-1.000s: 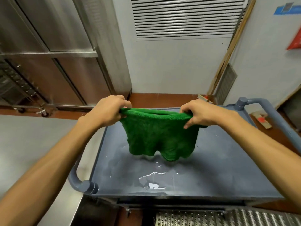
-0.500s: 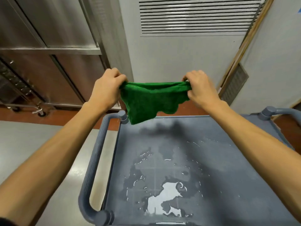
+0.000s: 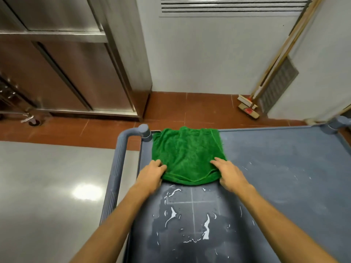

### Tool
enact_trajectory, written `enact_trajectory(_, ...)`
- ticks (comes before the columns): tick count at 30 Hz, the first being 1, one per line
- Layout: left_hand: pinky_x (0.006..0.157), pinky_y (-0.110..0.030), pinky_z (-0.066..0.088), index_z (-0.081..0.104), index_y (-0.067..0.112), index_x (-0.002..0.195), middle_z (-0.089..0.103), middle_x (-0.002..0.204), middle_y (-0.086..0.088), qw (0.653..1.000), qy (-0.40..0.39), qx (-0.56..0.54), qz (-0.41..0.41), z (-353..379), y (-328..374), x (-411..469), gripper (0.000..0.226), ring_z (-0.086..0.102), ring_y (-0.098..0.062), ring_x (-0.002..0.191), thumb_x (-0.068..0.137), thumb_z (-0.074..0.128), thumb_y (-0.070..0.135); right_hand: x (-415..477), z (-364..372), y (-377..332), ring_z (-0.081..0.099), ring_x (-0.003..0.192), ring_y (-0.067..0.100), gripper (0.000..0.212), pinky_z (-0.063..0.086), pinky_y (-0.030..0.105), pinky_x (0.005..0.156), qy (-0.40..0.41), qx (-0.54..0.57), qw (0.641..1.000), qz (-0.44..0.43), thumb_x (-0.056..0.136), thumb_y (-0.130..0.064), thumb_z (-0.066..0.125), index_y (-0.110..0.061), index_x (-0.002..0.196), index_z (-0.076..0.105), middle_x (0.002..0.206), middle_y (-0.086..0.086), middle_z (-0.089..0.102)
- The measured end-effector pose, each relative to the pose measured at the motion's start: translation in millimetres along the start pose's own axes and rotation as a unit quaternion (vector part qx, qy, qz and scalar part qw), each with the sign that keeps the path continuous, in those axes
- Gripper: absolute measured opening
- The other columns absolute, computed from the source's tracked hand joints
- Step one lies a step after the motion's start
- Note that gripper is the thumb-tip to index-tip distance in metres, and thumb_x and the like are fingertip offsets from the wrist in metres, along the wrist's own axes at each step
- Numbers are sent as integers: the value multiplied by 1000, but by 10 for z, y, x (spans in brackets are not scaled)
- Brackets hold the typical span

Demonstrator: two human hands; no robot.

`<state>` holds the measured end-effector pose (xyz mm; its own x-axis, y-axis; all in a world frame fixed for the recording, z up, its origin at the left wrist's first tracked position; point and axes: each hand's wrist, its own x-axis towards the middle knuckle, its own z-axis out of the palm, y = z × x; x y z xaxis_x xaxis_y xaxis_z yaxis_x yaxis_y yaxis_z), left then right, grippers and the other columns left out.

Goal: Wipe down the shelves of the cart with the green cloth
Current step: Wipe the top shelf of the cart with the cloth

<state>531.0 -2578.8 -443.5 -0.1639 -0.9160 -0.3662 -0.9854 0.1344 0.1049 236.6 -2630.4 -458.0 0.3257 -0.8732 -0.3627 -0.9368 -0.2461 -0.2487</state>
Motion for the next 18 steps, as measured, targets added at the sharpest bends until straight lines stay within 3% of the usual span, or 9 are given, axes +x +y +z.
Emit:
enact_trajectory(3, 93, -45, 49, 42, 17, 139, 42, 138, -6, 999, -26, -22, -7, 140, -4, -3, 54, 48, -29, 122, 88, 58, 19, -15, 73, -73, 37, 132, 34, 91, 48, 42, 97, -31, -13, 999, 18, 81, 5, 48, -29, 156, 10, 165, -4, -4)
enact_trajectory(5, 92, -45, 51, 30, 22, 150, 37, 143, -5, 999, -35, -21, -16, 175, 26, 12, 69, 45, -30, 125, 88, 60, 23, 9, 88, -134, 36, 130, 38, 93, 49, 43, 95, -28, -28, 999, 23, 83, 3, 49, -30, 156, 3, 164, -2, -14)
enact_trajectory(10, 88, -46, 53, 38, 23, 146, 36, 140, -10, 999, -23, -6, -40, 238, 125, 61, 59, 48, -35, 119, 90, 57, 24, 58, 131, -199, 34, 130, 38, 82, 46, 43, 100, -86, -53, 994, 43, 88, -4, 46, -31, 156, 10, 165, -2, -10)
enact_trajectory(18, 89, -47, 52, 39, 22, 145, 35, 140, -10, 999, -17, -19, -37, 345, 116, -111, 59, 49, -35, 117, 88, 56, 22, -203, 243, -175, 36, 129, 36, 79, 47, 43, 99, -93, -51, 993, 41, 88, -7, 45, -34, 155, 13, 165, -4, -6)
